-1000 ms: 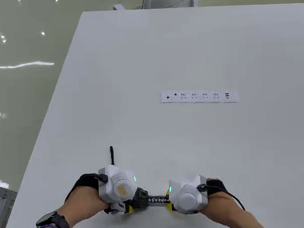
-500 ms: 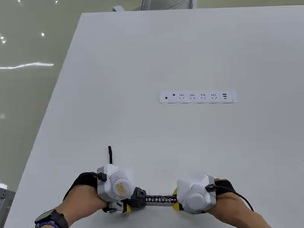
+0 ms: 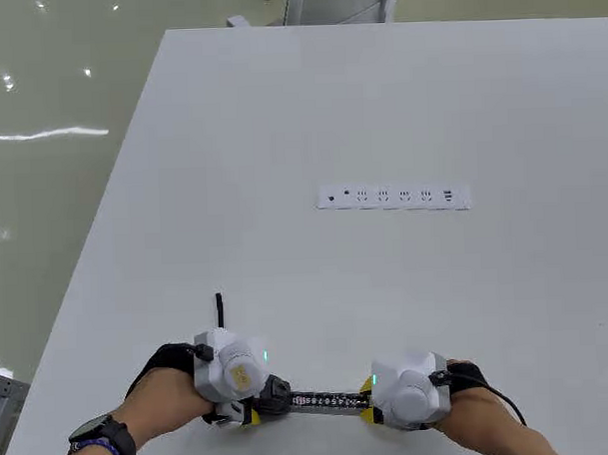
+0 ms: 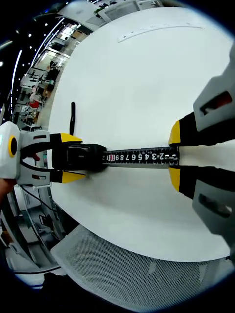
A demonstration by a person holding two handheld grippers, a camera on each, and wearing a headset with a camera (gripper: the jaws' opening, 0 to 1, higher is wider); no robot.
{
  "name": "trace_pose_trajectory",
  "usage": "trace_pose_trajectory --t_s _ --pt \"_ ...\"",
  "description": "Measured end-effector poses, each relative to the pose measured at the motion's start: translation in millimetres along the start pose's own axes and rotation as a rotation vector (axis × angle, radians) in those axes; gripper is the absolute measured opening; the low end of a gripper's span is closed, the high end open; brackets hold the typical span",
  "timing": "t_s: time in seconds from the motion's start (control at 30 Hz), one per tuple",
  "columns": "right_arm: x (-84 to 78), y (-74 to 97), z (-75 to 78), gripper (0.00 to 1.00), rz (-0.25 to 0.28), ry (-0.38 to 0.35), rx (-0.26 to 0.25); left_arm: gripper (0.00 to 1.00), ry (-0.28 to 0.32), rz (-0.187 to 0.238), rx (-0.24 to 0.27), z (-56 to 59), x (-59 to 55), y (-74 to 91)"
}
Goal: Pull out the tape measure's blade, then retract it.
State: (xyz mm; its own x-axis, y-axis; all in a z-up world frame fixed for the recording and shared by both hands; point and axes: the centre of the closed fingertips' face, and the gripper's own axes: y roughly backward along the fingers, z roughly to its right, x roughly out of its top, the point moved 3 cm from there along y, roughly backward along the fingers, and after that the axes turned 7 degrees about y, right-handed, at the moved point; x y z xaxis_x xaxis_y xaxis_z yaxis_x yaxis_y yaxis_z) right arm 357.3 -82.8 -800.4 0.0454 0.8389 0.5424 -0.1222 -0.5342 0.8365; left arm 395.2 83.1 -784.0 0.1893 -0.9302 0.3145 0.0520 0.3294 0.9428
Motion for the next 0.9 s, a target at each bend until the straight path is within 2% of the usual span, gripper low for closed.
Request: trace_pose_trajectory --t_s 0.7,0.9 --pt "-28.2 17.9 -2.4 0.13 -0.027 -0.005 -0.018 0.38 0.008 -0.009 -0.001 0.2 1.7 0.4" --pt "-30.6 19.9 -2.3 0.13 -0.03 -0.006 -0.022 0.38 0.008 -0.01 -0.001 0.1 1.7 0.4"
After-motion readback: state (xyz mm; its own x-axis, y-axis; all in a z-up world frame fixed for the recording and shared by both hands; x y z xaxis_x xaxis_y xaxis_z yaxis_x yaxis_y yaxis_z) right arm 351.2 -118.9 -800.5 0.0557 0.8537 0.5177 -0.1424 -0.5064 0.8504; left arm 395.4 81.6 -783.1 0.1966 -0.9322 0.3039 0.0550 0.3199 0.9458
